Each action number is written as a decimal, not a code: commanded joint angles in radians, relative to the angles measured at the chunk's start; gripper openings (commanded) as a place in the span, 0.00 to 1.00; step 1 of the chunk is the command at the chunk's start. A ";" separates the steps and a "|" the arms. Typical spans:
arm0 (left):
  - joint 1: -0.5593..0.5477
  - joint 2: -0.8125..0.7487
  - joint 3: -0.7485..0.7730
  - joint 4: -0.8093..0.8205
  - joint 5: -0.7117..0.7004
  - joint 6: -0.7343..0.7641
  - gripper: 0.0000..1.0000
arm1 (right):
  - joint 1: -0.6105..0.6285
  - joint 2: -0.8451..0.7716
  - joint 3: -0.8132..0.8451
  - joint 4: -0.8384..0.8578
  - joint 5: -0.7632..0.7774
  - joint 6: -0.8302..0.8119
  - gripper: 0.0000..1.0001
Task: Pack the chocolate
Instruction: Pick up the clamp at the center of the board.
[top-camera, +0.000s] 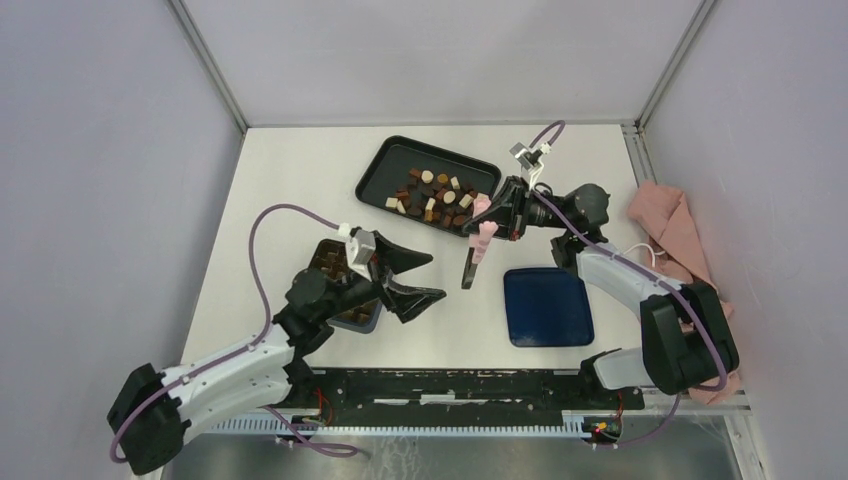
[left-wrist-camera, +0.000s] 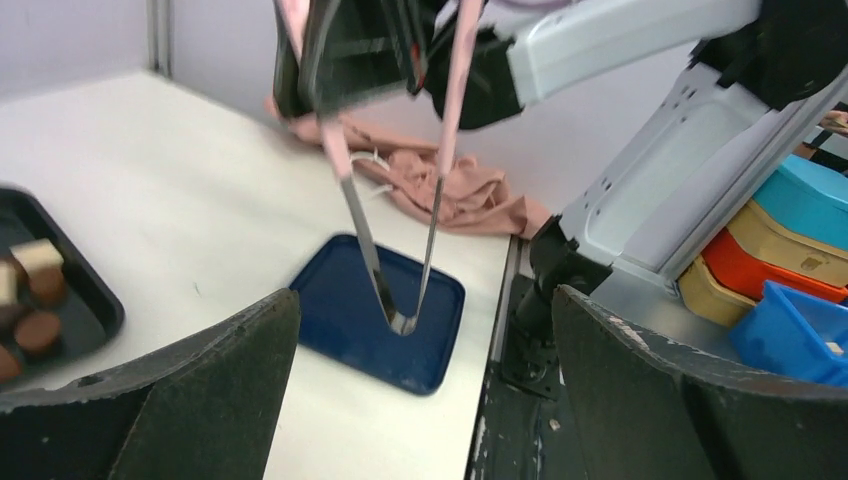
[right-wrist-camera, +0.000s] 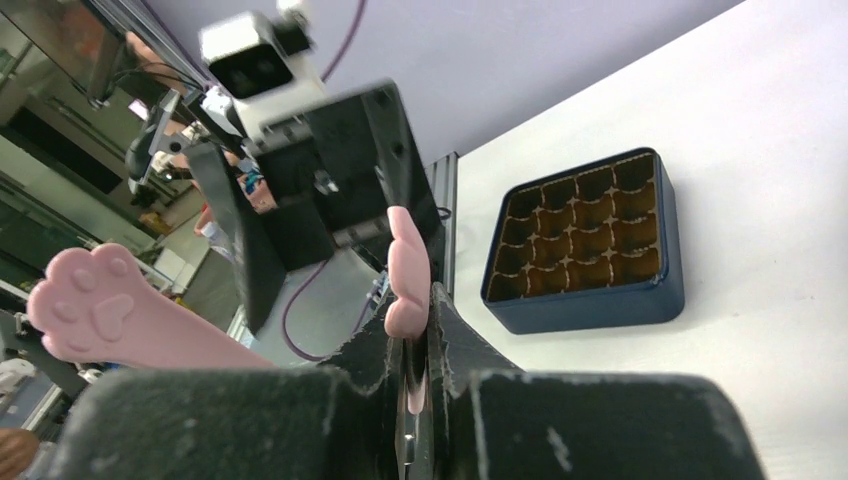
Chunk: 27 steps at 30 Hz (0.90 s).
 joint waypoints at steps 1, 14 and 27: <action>-0.003 0.122 -0.007 0.229 0.022 -0.125 1.00 | -0.003 0.058 0.098 0.228 0.002 0.198 0.00; -0.002 0.425 0.093 0.508 0.114 -0.180 1.00 | 0.021 -0.006 0.136 -0.002 0.019 0.008 0.00; -0.003 0.625 0.120 0.742 0.072 -0.302 0.95 | 0.049 -0.007 0.111 0.094 0.029 0.068 0.00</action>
